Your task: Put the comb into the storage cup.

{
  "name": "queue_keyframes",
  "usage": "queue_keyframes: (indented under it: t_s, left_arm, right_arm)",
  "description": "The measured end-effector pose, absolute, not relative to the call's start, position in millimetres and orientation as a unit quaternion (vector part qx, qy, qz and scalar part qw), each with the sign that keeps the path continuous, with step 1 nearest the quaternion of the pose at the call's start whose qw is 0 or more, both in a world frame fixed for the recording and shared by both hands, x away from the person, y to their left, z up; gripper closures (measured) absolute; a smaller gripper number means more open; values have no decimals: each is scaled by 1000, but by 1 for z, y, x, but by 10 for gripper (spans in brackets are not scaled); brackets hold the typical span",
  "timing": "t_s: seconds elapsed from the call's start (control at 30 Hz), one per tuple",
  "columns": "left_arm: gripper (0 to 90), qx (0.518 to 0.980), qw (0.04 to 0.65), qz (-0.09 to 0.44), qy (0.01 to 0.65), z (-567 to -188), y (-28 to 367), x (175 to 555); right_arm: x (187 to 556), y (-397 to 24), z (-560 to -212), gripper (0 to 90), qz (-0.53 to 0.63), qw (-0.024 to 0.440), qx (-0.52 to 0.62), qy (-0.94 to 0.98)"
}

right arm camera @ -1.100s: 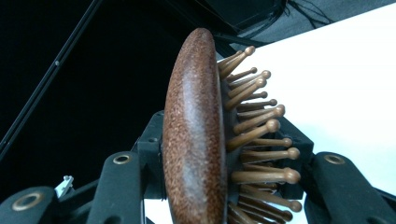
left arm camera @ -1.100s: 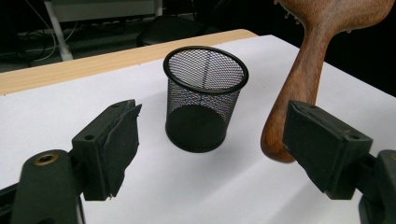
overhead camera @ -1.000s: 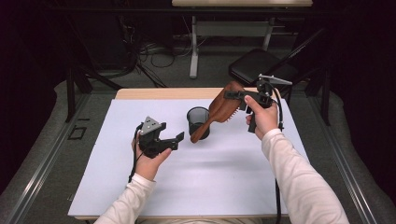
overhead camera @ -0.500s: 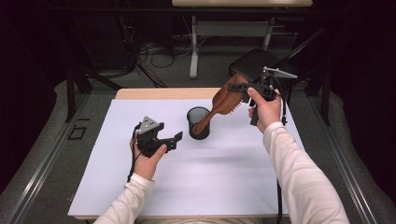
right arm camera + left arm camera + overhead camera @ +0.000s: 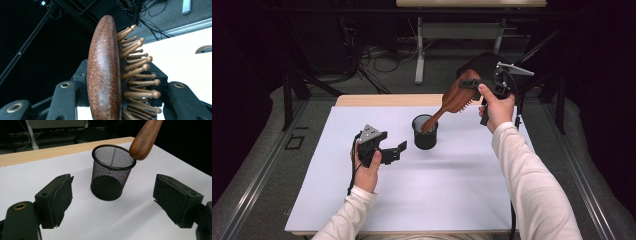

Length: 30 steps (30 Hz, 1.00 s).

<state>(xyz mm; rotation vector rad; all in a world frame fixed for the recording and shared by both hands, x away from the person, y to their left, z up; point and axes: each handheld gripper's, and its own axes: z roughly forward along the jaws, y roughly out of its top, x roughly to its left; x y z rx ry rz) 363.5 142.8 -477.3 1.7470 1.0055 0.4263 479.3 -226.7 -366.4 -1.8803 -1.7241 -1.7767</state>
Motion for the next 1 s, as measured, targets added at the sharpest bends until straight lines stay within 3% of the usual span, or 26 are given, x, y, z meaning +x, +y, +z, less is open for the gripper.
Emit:
queue_keyframes:
  t_s: [1.0]
  left_arm:
    - [158,725,512,171,428,-480,147,367]
  right_arm:
    - [495,-206,-361,486,-556,-55,-625,-546]
